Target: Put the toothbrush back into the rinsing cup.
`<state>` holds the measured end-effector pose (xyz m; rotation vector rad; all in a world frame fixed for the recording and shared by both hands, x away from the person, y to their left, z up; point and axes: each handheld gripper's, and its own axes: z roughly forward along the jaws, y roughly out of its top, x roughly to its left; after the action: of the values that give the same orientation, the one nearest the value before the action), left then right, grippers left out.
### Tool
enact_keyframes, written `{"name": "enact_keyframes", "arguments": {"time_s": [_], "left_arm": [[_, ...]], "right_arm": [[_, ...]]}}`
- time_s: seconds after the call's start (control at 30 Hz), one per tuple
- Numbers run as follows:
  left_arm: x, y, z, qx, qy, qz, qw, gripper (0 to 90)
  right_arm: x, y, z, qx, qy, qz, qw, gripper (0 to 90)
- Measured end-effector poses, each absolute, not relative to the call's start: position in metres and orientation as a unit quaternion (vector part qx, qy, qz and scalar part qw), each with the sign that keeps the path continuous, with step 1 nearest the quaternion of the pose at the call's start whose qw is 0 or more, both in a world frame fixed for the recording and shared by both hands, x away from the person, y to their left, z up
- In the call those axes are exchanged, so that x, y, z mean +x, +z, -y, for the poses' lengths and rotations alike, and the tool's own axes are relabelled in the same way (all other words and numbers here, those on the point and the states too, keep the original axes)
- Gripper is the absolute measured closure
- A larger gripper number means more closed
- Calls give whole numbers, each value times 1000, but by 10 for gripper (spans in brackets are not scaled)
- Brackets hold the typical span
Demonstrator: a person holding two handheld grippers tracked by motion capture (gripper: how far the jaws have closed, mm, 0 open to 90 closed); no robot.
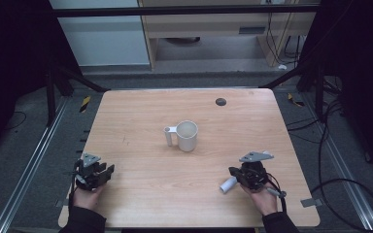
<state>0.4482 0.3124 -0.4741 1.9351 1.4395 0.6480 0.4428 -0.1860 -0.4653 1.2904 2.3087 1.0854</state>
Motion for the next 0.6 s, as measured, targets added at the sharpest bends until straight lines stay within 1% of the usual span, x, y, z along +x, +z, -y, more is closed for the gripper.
{"name": "enact_keyframes", "arguments": {"time_s": [0.23, 0.6], "left_arm": [[448, -474, -312, 736, 245, -546, 316, 620], [448, -475, -312, 737, 244, -546, 316, 613]], "right_arm": [[443, -473, 168, 432, 358, -819, 123, 900], [442, -480, 168, 427, 343, -829, 114, 900]]}}
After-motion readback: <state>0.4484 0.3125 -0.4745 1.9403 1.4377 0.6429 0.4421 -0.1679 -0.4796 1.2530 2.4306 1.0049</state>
